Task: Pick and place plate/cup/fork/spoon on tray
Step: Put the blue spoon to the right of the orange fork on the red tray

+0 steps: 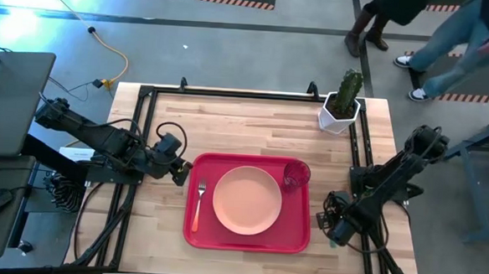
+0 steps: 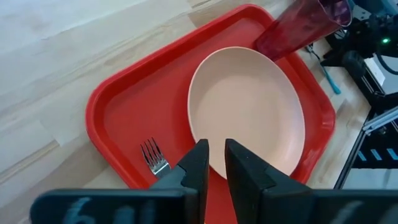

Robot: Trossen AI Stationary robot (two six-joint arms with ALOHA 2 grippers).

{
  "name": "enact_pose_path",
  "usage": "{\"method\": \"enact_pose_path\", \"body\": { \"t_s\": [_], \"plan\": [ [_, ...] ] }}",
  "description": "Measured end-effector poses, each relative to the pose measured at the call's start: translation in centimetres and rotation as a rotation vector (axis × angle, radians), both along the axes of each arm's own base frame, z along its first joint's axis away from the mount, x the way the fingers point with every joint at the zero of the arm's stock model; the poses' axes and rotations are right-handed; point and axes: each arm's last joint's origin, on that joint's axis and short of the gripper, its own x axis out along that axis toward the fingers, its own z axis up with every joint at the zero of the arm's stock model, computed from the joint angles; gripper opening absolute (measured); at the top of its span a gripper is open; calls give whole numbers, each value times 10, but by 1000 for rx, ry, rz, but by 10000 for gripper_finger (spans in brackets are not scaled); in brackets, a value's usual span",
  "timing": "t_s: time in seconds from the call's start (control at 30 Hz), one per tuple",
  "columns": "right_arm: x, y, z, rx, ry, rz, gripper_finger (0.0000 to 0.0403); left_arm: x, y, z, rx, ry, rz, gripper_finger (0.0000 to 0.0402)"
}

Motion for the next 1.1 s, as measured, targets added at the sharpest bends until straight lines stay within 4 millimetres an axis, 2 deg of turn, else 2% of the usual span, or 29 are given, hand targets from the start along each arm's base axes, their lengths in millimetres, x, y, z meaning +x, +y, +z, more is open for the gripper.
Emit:
{"method": "enact_pose_path", "body": {
  "t_s": [0.23, 0.4, 0.73, 0.9, 1.1],
  "plan": [
    [0, -6, -10, 21, -14, -17, 118, 0, 0, 0, 0, 1, 1, 73],
    [2, -8, -11, 32, 2, -33, 109, 0, 0, 0, 0, 0, 1, 90],
    [6, -10, -11, 54, 8, -79, 7, 0, 0, 0, 1, 0, 0, 95],
    [7, -9, -10, 60, 9, -86, 7, 0, 0, 0, 0, 1, -2, 95],
    [14, -2, 7, 60, 14, -90, 3, 0, 0, 0, 27, 10, -32, 95]
  ]
}}
